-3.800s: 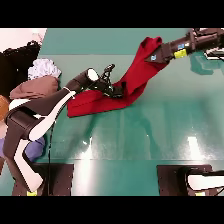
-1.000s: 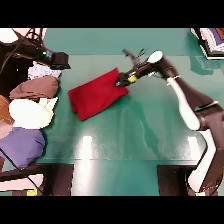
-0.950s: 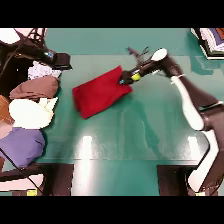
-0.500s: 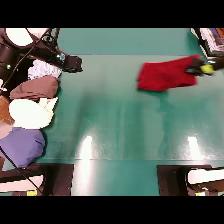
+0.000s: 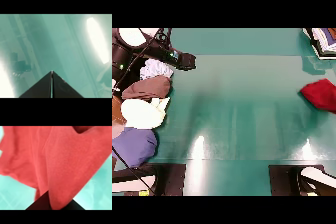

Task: Fold the shirts.

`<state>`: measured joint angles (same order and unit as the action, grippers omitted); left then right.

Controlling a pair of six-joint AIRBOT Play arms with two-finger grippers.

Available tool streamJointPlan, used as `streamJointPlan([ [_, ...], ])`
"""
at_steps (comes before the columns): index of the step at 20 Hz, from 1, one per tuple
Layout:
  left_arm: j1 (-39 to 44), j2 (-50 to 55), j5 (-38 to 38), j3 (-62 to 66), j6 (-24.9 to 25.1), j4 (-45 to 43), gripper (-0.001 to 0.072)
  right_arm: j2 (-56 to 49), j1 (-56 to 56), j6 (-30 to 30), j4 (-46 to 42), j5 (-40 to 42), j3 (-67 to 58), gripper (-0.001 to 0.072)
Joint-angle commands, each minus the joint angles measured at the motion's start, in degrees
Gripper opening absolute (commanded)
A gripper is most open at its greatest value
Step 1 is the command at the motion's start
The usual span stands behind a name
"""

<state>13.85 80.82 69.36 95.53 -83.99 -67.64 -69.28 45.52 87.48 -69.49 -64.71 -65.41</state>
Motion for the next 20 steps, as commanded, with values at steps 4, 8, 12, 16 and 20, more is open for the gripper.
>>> streamJointPlan([
  [4,0.04,0.02,-0.35,0.00,0.42,-0.02,0.0023,9.16,4.11,3.19,-5.38,-0.22,14.23,0.0024],
  [8,0.04,0.02,-0.55,0.00,0.44,-0.04,0.0023,10.19,-1.01,0.59,-5.86,-5.92,13.90,0.0473],
  [12,0.04,0.02,-1.03,0.00,0.39,-0.02,0.0023,10.19,-1.95,0.44,-15.39,-14.67,6.45,0.0472],
  [16,0.04,0.02,-1.51,0.00,0.39,-0.02,0.0023,10.14,-3.54,0.55,-10.05,-18.27,-2.10,0.0472],
  [20,0.04,0.00,-0.55,0.00,-0.07,0.24,0.0023,10.16,-13.00,0.52,1.29,-18.29,-5.81,0.0471],
])
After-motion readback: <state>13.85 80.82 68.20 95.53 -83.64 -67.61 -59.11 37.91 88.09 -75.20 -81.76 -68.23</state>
